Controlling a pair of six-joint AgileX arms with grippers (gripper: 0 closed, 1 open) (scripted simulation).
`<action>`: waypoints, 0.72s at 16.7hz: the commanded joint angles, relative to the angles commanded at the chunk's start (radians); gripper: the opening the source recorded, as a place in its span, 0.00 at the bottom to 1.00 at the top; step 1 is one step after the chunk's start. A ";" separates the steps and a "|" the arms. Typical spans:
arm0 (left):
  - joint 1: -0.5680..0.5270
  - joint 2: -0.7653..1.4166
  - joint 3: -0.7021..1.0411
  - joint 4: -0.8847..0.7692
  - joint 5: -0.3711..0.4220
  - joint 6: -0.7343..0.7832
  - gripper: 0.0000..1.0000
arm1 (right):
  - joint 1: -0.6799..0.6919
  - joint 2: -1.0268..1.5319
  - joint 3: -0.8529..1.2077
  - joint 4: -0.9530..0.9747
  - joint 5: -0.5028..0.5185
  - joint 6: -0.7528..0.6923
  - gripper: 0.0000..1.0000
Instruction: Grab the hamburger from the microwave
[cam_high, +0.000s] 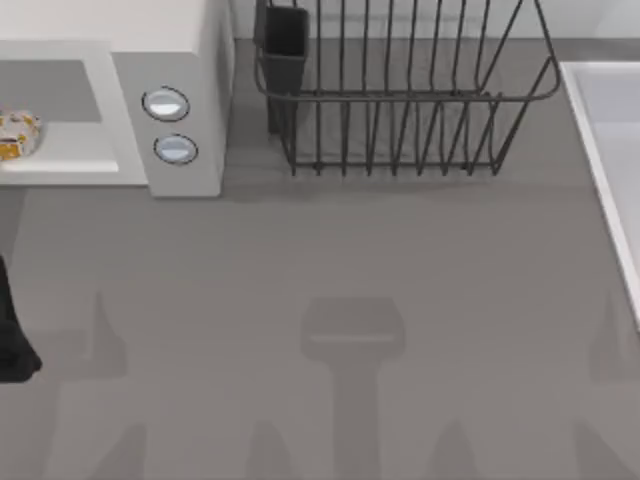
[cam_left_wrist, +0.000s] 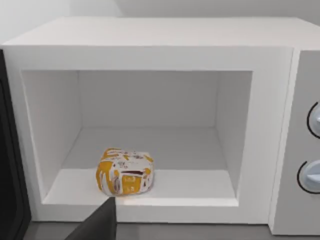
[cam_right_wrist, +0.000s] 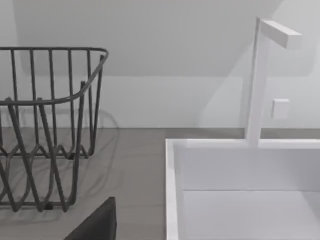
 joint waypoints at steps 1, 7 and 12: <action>0.002 0.019 0.007 0.009 0.002 0.001 1.00 | 0.000 0.000 0.000 0.000 0.000 0.000 1.00; 0.027 0.330 0.128 0.153 0.030 0.012 1.00 | 0.000 0.000 0.000 0.000 0.000 0.000 1.00; 0.063 0.770 0.298 0.357 0.070 0.028 1.00 | 0.000 0.000 0.000 0.000 0.000 0.000 1.00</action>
